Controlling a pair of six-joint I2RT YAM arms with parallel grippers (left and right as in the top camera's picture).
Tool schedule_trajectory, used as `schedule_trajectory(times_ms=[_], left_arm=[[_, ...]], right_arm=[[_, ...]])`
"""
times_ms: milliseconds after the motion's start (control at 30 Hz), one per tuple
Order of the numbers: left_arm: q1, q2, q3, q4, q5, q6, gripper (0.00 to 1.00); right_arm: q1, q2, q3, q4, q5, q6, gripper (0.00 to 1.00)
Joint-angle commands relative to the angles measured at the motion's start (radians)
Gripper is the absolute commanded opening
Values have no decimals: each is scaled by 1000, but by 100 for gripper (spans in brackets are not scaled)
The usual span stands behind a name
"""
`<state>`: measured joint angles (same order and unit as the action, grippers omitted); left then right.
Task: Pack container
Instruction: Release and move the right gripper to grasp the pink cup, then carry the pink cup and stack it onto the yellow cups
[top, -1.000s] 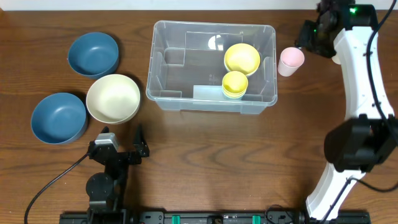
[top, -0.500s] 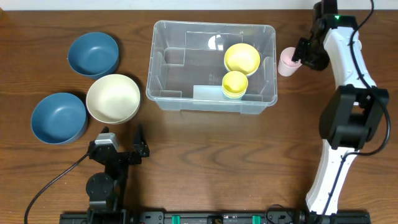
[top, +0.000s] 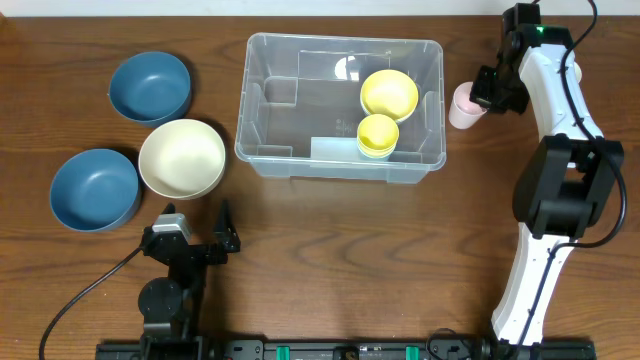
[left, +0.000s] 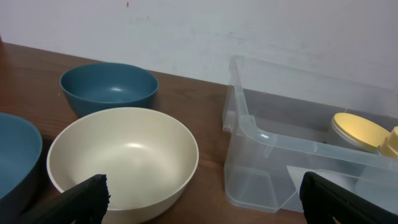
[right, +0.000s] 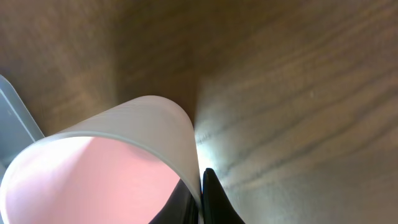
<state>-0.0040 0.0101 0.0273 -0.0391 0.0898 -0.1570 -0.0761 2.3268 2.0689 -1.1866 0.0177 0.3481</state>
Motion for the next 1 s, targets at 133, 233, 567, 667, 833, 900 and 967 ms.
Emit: schedule_trajectory(times_ms=[133,233,567,667,833,900,967], left_arm=[[-4,-5,-23,-24,4,5,98],[-4,-5,-23,-24,4,5,98],[-4,-5,-23,-24,4,5,98],[-4,-5,-23,-24,4,5,98],[-4,-5,-23,-24,4,5,98],[-4,-5,-23,-24,4,5,98],[-4,-5,-23,-24,4,5,98]], right_arm=[[-50,-179,0,-58,-19,-1,1],[-67,-295,0,-86,-64,-1,1],[80,-544,-1,-177,-121,-29,1],[174,-546,-3,-214,-68,-35,1],[292,-525,-37,-223,-55,-47,1],[327,-521,-66,-206,-50,-46,1],[357,-518,-100,-183,-48,-46,1]])
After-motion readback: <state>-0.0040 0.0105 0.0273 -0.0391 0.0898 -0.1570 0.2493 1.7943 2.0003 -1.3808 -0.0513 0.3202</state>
